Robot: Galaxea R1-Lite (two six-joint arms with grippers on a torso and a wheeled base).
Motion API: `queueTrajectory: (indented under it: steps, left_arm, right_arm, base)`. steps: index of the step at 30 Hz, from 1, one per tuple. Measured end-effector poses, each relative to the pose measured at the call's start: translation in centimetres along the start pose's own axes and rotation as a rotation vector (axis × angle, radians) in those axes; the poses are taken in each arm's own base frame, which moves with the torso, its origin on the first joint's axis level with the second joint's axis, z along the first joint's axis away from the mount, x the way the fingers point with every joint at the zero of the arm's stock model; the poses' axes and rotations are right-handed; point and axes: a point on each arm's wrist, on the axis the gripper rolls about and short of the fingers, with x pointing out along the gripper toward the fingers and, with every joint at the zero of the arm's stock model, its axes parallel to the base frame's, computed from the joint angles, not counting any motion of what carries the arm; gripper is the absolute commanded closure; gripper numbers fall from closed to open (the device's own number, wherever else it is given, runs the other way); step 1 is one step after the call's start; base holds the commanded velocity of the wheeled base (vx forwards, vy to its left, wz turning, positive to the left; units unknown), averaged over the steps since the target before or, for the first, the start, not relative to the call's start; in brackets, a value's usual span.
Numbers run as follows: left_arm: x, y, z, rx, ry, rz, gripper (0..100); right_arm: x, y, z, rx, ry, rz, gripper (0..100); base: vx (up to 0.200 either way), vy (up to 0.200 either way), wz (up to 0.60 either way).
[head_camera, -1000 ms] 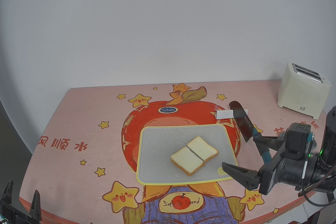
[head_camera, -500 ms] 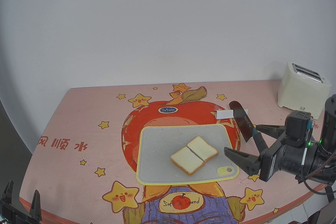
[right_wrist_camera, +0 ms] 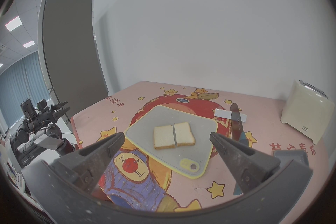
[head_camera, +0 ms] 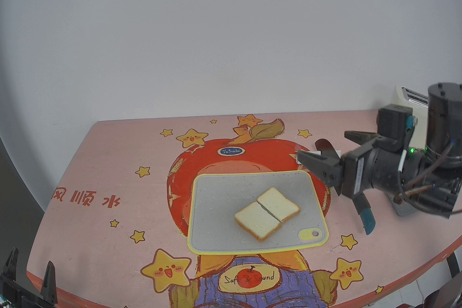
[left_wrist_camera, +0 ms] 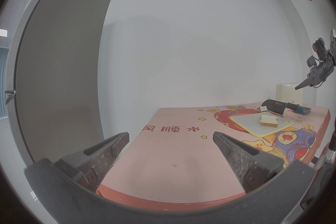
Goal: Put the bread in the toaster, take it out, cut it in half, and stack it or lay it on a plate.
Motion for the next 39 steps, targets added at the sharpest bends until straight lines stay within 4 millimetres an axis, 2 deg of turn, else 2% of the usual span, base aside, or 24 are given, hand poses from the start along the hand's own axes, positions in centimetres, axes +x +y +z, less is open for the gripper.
queueTrajectory:
  steps: [5, 12, 22, 39]
  left_arm:
    - [0.0, 0.0, 0.0, 0.0, 0.0, 0.0, 0]
    - [0.0, 0.0, 0.0, 0.0, 0.0, 0.0, 0]
    - [0.0, 0.0, 0.0, 0.0, 0.0, 0.0, 0]
    - [0.0, 0.0, 0.0, 0.0, 0.0, 0.0, 0]
  right_arm:
    - [1.6, 0.4, 0.3, -0.003, 0.007, -0.011, 0]
    - [2.4, 0.5, -1.1, -0.022, 0.061, -0.023, 0]
    - [3.4, -1.3, -2.3, -0.004, 0.106, -0.084, 0]
    - [5.7, -0.8, -5.0, -0.035, 0.214, -0.091, 0]
  base:
    - [0.0, 0.0, 0.0]
    - [0.0, 0.0, 0.0]
    - [0.0, 0.0, 0.0]
    - [0.0, 0.0, 0.0]
